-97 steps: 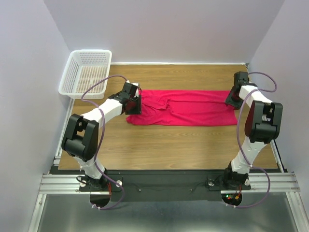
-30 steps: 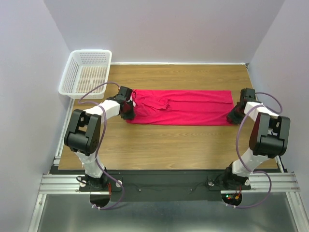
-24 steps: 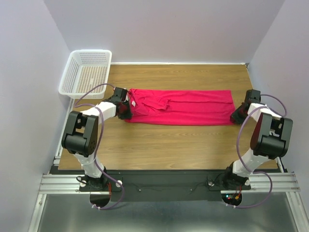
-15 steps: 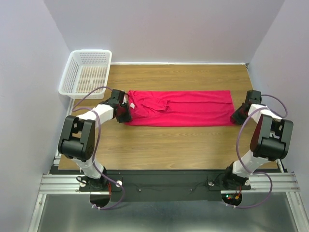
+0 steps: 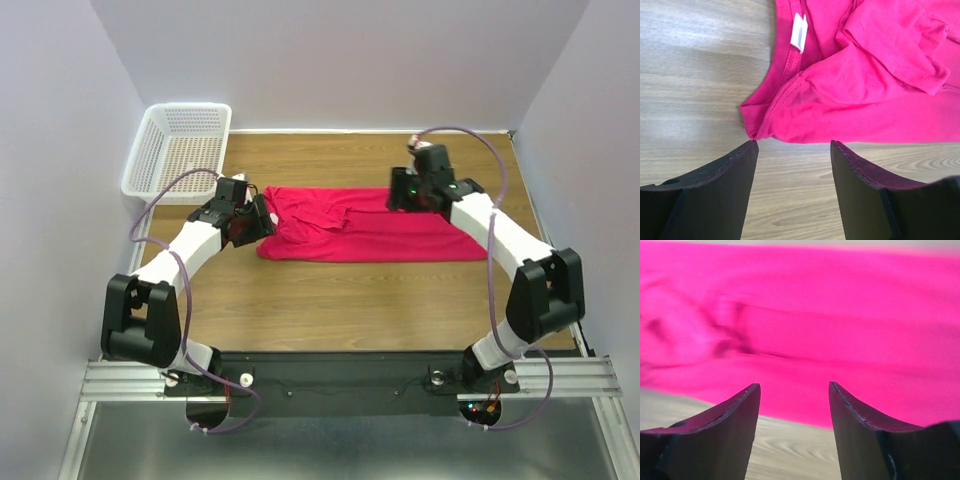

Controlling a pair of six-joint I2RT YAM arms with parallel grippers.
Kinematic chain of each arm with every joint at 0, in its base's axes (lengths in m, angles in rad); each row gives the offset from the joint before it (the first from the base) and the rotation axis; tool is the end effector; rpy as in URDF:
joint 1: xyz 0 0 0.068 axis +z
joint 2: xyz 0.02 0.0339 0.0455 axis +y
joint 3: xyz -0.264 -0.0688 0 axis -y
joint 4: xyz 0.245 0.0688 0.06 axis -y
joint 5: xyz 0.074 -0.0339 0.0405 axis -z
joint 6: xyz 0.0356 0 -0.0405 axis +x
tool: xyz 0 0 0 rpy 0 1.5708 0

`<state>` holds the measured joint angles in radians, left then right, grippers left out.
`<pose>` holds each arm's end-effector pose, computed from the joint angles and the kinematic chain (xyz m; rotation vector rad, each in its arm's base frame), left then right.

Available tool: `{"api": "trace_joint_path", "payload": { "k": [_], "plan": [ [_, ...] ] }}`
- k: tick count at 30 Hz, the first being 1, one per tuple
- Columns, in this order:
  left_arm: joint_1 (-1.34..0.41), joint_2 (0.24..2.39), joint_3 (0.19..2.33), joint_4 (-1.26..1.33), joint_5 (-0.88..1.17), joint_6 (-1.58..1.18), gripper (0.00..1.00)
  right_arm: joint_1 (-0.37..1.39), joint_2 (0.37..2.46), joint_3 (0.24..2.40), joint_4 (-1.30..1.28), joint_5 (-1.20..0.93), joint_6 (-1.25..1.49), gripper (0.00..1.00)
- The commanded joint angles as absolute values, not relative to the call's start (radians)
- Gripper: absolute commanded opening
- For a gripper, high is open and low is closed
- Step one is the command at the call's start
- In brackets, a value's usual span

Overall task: Fold and stack the t-shirts
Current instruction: Fold the tshirt

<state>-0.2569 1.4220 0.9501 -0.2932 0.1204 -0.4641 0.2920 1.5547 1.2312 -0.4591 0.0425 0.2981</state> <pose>0.2941 -0.0817 0.2409 -0.1855 2.3760 -0.4925 0.3306 0.0978 0.2792 0.0281 2.3650 0.2379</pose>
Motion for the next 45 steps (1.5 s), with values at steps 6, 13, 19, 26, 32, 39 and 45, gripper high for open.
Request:
{"api": "trace_joint_path", "payload": {
  "k": [6, 13, 19, 26, 32, 39, 45],
  "plan": [
    [-0.313, 1.552, 1.023, -0.295, 0.087, -0.466, 0.59, 0.572, 1.856, 1.581, -0.442, -0.029, -0.039, 0.78],
    [-0.313, 1.62, 0.957, -0.256, 0.075, -0.469, 0.4, 0.646, 2.063, 1.75, -0.443, -0.034, -0.132, 0.9],
    [-0.313, 1.651, 0.936, -0.25, 0.068, -0.466, 0.37, 0.658, 2.181, 1.821, -0.443, 0.029, -0.16, 0.9],
    [-0.311, 1.66, 0.902, -0.252, 0.072, -0.466, 0.37, 0.669, 2.253, 1.852, -0.442, 0.08, -0.181, 0.9],
    [-0.313, 1.651, 0.885, -0.256, 0.075, -0.468, 0.37, 0.684, 2.269, 1.847, -0.442, 0.101, -0.196, 0.9],
    [-0.313, 1.618, 0.865, -0.271, 0.078, -0.468, 0.36, 0.704, 2.241, 1.851, -0.44, 0.1, -0.196, 0.9],
    [-0.313, 1.6, 0.85, -0.279, 0.083, -0.466, 0.36, 0.713, 2.267, 1.861, -0.437, 0.104, -0.189, 0.9]
  ]
}}
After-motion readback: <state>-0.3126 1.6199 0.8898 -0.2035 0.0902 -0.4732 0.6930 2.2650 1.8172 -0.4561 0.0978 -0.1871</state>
